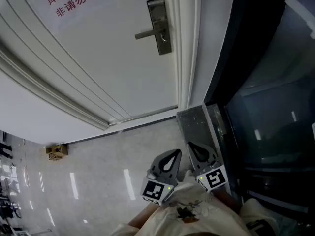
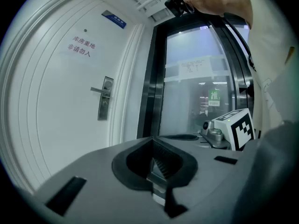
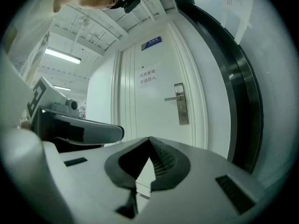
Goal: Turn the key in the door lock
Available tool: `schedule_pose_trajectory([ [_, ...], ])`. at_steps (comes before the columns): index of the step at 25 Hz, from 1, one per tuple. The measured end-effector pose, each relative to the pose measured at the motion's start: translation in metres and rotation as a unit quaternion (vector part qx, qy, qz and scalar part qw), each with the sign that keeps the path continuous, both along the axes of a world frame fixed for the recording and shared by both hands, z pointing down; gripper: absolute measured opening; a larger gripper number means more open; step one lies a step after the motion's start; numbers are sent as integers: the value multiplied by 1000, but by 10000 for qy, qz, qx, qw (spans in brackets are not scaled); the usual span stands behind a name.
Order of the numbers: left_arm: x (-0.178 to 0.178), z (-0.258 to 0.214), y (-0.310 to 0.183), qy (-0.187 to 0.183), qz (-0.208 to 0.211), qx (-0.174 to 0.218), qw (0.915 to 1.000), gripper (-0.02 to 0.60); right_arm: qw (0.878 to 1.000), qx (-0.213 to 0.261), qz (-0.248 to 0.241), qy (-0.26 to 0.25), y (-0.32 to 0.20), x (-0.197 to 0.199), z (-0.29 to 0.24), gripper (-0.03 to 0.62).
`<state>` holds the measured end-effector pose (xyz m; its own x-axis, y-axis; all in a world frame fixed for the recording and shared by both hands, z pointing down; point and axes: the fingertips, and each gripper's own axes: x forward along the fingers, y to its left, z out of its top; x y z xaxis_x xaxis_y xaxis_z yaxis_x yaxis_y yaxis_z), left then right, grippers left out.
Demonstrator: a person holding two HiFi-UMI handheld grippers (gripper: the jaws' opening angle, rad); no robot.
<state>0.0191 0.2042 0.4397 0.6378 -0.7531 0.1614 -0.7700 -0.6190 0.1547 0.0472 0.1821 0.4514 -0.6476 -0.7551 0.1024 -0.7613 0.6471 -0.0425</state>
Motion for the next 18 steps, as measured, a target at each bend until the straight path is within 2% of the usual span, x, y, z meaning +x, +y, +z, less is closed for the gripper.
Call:
schedule_pose_trajectory([
  [4,1,-14,10,-34,-11,27,10000,3,9996,-181,-167,-108,6,-6,-1,6],
  [9,-10,-17,9,132,-185,9,9997,3,9965,-285,-751,245,14,-31,11,6],
  [14,-50,-12,9,209,-421,52,9989,3,9930,-432,-1088,167,12,-60,24,6],
  [16,-65,-10,5,264,-477,41,9985,3,9880,-392,-1391,539,12,-77,35,6],
  [18,-75,-3,-4,320,-436,36,9985,3,9843,-283,-1453,961,8,-89,44,6],
])
